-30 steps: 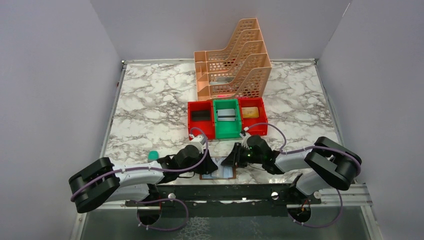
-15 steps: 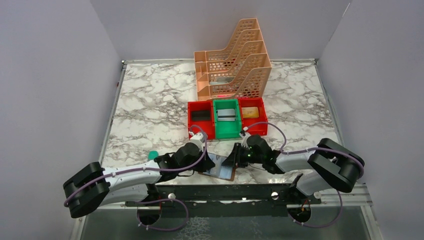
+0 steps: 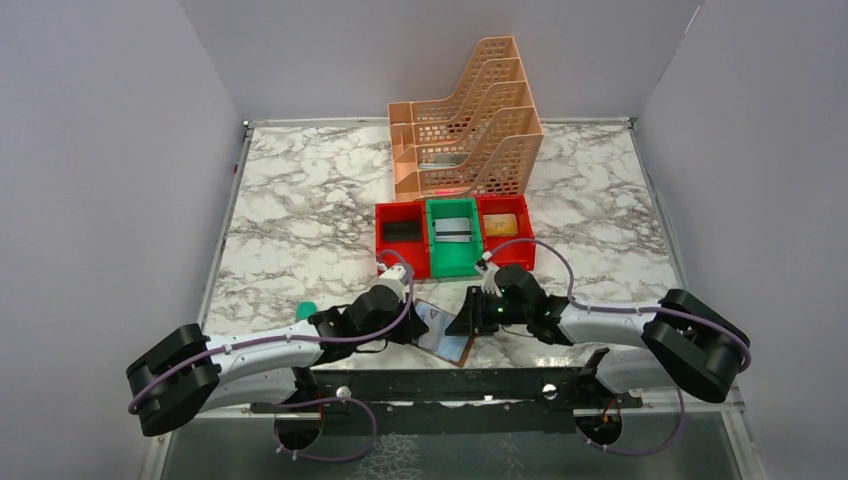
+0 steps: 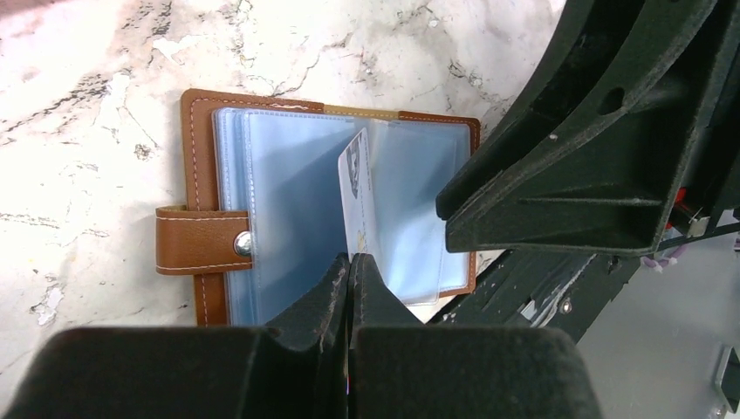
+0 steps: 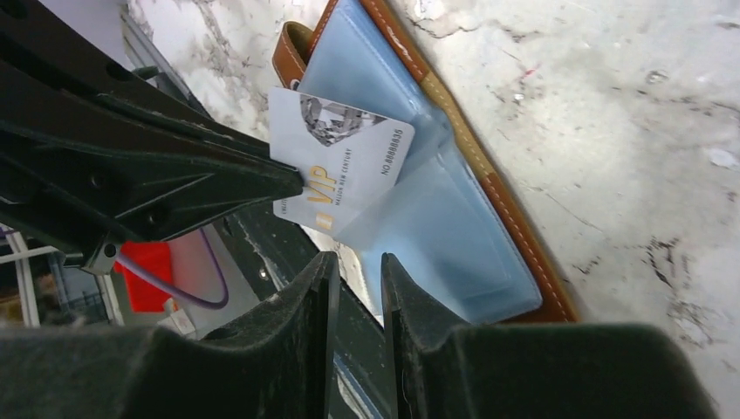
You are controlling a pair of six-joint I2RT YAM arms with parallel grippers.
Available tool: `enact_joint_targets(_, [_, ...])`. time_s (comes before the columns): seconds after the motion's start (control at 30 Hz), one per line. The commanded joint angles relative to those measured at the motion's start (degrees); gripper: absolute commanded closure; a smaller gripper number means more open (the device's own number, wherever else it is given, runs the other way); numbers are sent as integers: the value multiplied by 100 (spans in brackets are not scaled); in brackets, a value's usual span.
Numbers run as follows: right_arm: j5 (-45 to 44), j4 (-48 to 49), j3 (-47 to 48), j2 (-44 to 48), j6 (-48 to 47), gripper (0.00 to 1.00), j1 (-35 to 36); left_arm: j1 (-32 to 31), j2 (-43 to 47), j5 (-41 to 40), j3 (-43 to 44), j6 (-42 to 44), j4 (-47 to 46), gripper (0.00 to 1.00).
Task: Take the credit cards out of the card holder
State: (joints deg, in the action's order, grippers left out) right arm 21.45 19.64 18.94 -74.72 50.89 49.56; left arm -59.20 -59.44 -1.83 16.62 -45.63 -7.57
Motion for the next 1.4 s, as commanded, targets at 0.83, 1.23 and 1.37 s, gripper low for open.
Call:
enact_joint_targets(0.83, [194, 1016, -110, -1851, 59, 76, 35, 36, -376, 264, 26, 97, -341, 82])
enact_joint_targets(1.23, [215, 995, -85, -1822, 86, 76, 28, 40, -269, 53, 85, 124, -354, 100])
enact_joint_targets(1.37, [74, 798, -70, -1447, -9, 73, 31, 40, -59, -205, 109, 126, 7, 100])
